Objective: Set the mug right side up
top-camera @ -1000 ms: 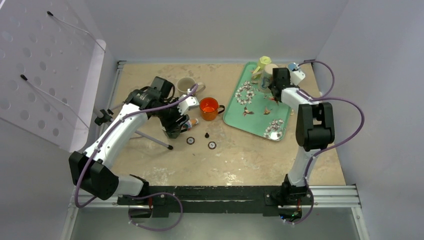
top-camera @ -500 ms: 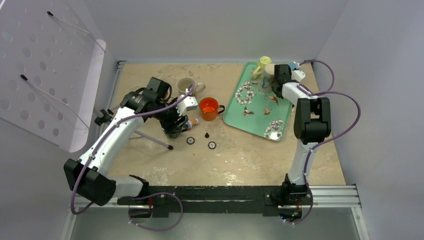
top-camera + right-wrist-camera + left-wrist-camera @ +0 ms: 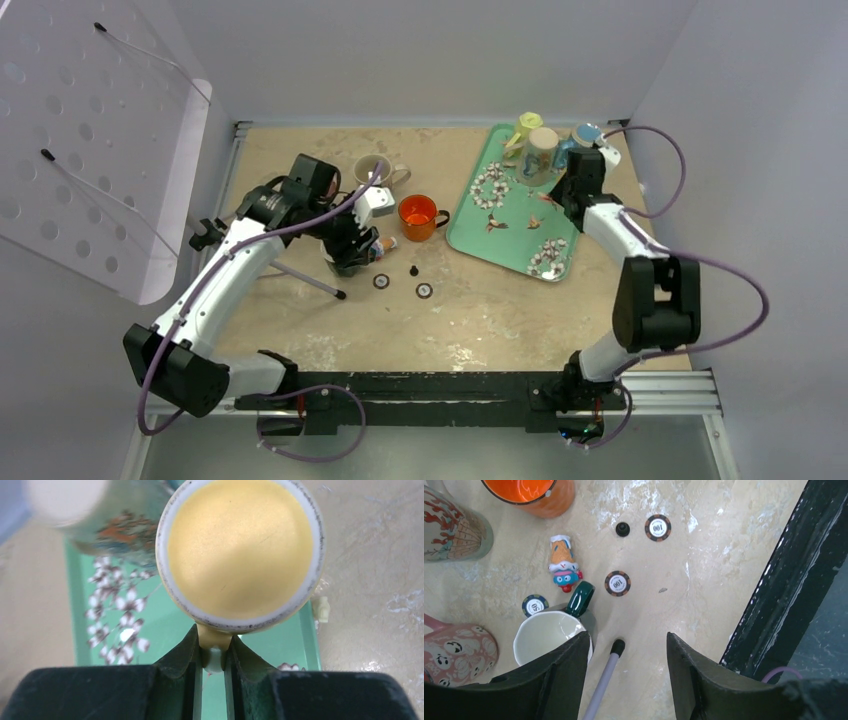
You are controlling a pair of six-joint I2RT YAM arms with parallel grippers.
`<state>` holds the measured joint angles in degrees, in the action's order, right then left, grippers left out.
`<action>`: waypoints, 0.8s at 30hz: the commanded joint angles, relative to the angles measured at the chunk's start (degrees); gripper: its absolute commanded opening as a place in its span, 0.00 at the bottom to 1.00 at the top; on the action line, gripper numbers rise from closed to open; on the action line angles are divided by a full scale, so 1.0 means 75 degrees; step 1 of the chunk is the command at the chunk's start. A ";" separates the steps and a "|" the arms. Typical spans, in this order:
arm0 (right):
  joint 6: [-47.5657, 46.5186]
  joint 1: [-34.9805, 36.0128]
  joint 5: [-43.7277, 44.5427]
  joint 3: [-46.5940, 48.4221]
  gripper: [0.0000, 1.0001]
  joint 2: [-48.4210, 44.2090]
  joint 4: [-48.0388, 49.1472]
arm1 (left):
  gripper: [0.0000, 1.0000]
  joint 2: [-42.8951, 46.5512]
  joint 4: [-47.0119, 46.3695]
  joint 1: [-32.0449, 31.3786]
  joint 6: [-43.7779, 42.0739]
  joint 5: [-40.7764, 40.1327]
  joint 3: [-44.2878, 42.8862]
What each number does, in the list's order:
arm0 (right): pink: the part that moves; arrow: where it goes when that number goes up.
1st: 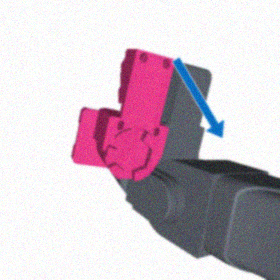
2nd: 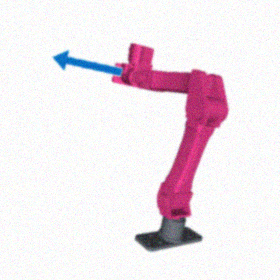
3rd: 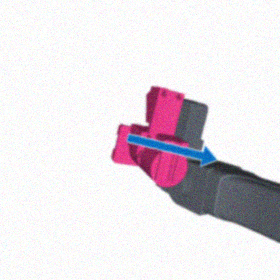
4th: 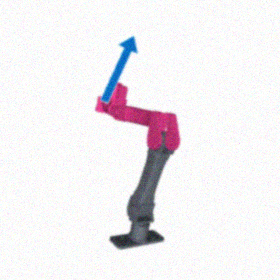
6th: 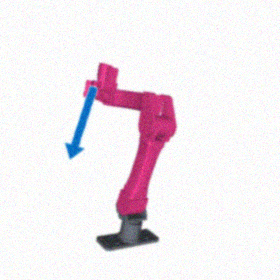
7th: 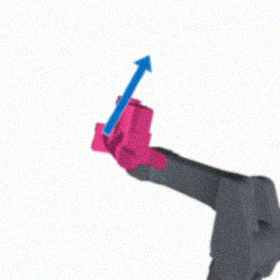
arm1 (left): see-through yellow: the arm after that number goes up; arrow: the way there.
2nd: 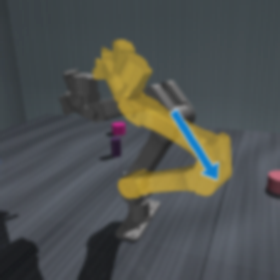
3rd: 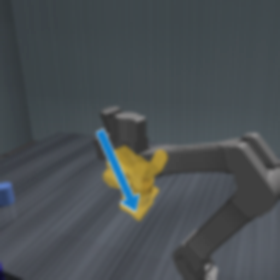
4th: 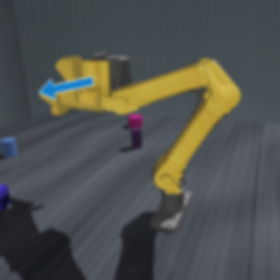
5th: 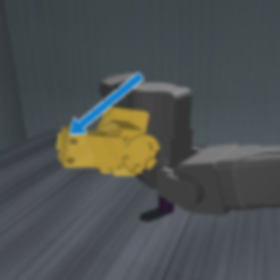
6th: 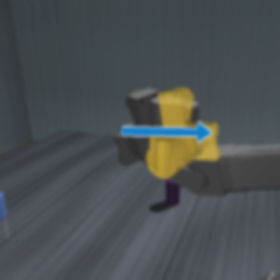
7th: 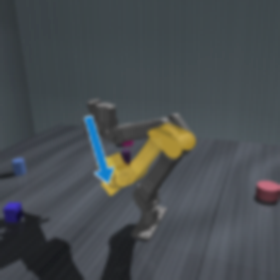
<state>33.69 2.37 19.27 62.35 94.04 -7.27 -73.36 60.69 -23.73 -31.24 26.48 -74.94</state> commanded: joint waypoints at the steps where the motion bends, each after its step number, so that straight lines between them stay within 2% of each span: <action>1: -0.0983 0.0156 -0.1328 -0.0678 0.00 -0.1507 0.1771 | 0.65 0.0089 -0.1100 0.0046 0.1009 0.0706 0.0094; 6: -0.1539 0.0582 -0.3365 -0.1323 0.00 -0.2955 0.2279 | 0.72 -0.0133 -0.2259 0.0047 0.2447 0.1949 -0.0333; 10: -0.1588 0.1299 -0.5045 -0.2129 0.00 -0.4523 0.3812 | 0.74 -0.0492 -0.3198 0.0046 0.3789 0.2684 -0.0845; 13: -0.1687 0.2127 -0.5260 -0.2049 0.00 -0.5277 0.3966 | 0.76 -0.0780 -0.3754 0.0046 0.4850 0.3290 -0.1172; 16: -0.1207 0.2591 -0.5533 -0.2027 0.00 -0.5520 0.4490 | 0.77 -0.1035 -0.4744 0.0046 0.6264 0.4054 -0.1238; 20: -0.0828 0.3089 -0.5481 -0.1815 0.00 -0.5529 0.4822 | 0.77 -0.1069 -0.6856 0.0046 0.8540 0.4787 -0.0919; 22: -0.0798 0.3326 -0.5445 -0.1717 0.00 -0.5502 0.4954 | 0.76 -0.0991 -0.7324 0.0046 0.9198 0.4813 -0.0892; 24: -0.0792 0.3412 -0.5386 -0.1654 0.00 -0.5468 0.4942 | 0.74 -0.0933 -0.7376 0.0046 0.9294 0.4953 -0.1008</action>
<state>26.35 26.30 -20.62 46.06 53.21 21.69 -81.89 17.04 -23.64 25.89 57.74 -81.56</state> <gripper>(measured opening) 0.179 0.759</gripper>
